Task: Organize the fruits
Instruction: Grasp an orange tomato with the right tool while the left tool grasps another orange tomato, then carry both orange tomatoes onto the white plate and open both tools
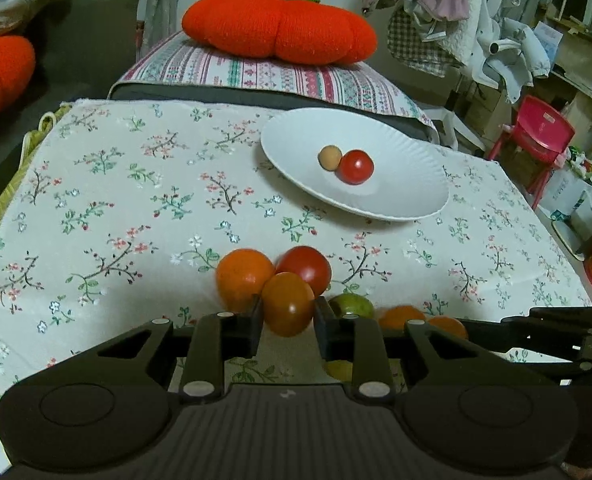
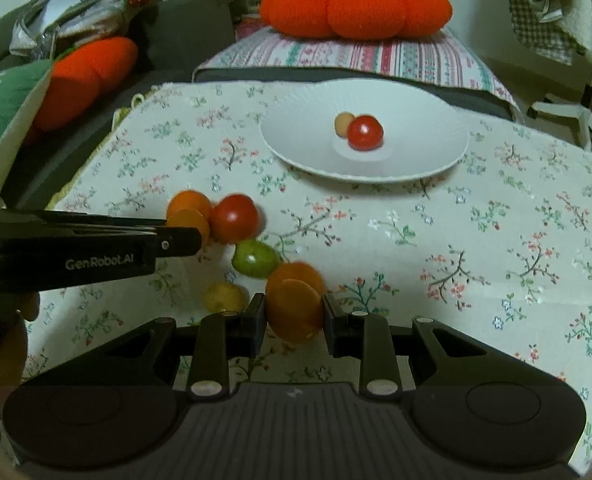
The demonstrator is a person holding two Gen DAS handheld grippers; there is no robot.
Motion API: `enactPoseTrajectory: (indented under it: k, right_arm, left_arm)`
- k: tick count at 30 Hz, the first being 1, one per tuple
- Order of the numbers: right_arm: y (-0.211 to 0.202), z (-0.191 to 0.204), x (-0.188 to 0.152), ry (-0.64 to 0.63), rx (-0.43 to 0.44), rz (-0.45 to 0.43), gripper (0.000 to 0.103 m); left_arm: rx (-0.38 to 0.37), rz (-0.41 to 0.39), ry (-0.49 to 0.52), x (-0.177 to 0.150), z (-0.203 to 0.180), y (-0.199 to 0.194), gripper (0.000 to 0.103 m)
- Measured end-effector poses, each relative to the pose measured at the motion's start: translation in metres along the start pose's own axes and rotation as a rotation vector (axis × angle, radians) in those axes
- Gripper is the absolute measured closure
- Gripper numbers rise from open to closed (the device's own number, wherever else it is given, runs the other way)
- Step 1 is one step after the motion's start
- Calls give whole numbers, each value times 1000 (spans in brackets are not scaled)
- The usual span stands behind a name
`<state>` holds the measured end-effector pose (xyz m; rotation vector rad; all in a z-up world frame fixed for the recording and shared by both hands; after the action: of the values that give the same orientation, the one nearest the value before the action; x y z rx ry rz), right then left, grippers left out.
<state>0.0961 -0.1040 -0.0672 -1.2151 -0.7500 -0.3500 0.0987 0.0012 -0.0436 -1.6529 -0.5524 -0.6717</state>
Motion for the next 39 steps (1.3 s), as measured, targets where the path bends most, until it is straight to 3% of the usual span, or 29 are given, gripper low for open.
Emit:
enactPoseTrajectory:
  k: [5, 9, 23, 28, 33, 34, 35, 36, 37, 39]
  right_arm:
    - [-3, 5, 2, -34, 9, -26, 77]
    - [6, 7, -3, -59, -14, 14, 70]
    - [16, 6, -13, -54, -16, 86, 70]
    - [6, 7, -13, 21, 79, 109, 70]
    - [3, 13, -17, 1, 121, 148, 70]
    - [5, 16, -20, -12, 128, 176, 72]
    - [8, 18, -23, -25, 121, 203, 86]
    - [10, 19, -27, -50, 100, 212, 91]
    - [10, 21, -28, -87, 71, 202, 93]
    - [5, 24, -26, -89, 125, 186, 94]
  left_arm:
    - [2, -5, -2, 1, 0, 0, 94]
    - [2, 7, -15, 0, 2, 1, 94]
    - [5, -2, -11, 1, 3, 0, 94]
    - [6, -6, -12, 1, 3, -1, 94]
    - [6, -7, -13, 2, 3, -1, 94]
    - [6, -7, -14, 2, 3, -1, 94]
    - [6, -8, -14, 2, 3, -1, 94]
    - [6, -9, -13, 2, 3, -1, 94]
    - [6, -10, -13, 3, 3, -2, 94]
    - [10, -15, -9, 4, 3, -2, 94]
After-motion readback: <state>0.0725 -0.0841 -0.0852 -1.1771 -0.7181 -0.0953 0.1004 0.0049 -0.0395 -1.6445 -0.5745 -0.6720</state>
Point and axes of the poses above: each gripper's, at about its wrist camera, not at the fingertips, and y roughly the way its jaws point, z to its left, x to its top, the point moved 5 cm from there along y, roughly the way its jaws point, and after that the axes turned 2 degrees about y, right-handed, at the moved point
